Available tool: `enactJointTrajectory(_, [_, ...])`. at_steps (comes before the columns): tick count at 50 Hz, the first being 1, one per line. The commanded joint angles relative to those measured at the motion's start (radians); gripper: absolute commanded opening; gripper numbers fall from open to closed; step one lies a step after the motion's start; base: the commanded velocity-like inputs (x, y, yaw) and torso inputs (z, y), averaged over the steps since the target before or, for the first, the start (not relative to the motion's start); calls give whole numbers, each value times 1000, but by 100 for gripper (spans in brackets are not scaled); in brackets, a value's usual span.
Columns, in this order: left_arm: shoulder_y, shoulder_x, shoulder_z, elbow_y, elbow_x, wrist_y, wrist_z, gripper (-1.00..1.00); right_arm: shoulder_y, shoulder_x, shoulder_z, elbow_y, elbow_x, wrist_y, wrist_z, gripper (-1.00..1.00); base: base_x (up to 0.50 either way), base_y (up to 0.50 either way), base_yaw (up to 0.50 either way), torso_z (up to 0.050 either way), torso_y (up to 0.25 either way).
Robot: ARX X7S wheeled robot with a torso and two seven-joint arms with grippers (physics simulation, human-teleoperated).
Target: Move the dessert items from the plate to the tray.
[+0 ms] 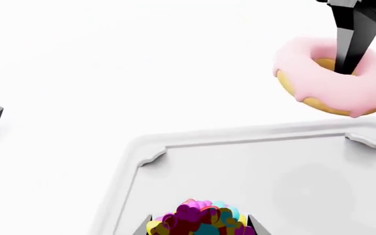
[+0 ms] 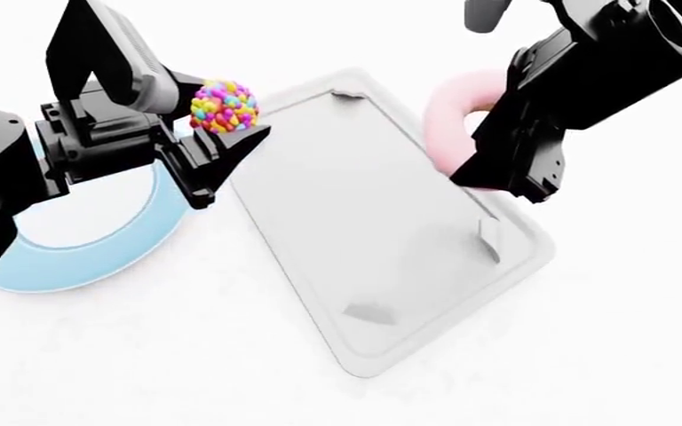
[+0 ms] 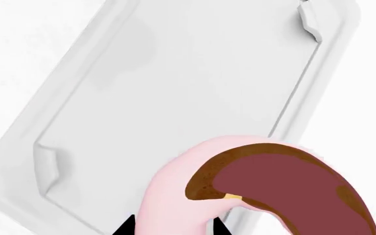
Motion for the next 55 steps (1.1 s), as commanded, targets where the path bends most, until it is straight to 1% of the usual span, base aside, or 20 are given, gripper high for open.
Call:
enactJointTrajectory(1, [12, 21, -1, 42, -36, -39, -22, -100, -6, -26, -10, 45, -16, -62, -21, -100, 0, 0, 0, 0, 0])
enactJointTrajectory(9, [31, 64, 12, 110, -74, -89, -48, -100, 7, -9, 5, 6, 0, -26, -4, -100, 0, 0, 0, 0, 0])
enactJointTrajectory(17, [37, 92, 48, 117, -67, -85, -56, -100, 20, -7, 0, 1, 0, -21, -6, -100, 0, 0, 0, 0, 0])
enactJointTrajectory(29, [13, 166, 144, 38, -3, -48, -76, -100, 67, -11, -15, -33, 3, 5, -18, -100, 0, 0, 0, 0, 0])
enactJointTrajectory(42, [-5, 232, 217, -12, 42, -35, -106, -100, 84, 12, 12, -93, 29, 60, 16, -100, 0, 0, 0, 0, 0])
enactJointTrajectory(54, [-65, 292, 258, -170, 96, 30, -111, -100, 80, 22, 30, -114, 49, 86, 38, -100, 0, 0, 0, 0, 0])
enactJointTrajectory(55, [-65, 295, 261, -180, 101, 37, -113, 100, 79, 23, 33, -116, 52, 89, 40, -100, 0, 0, 0, 0, 0])
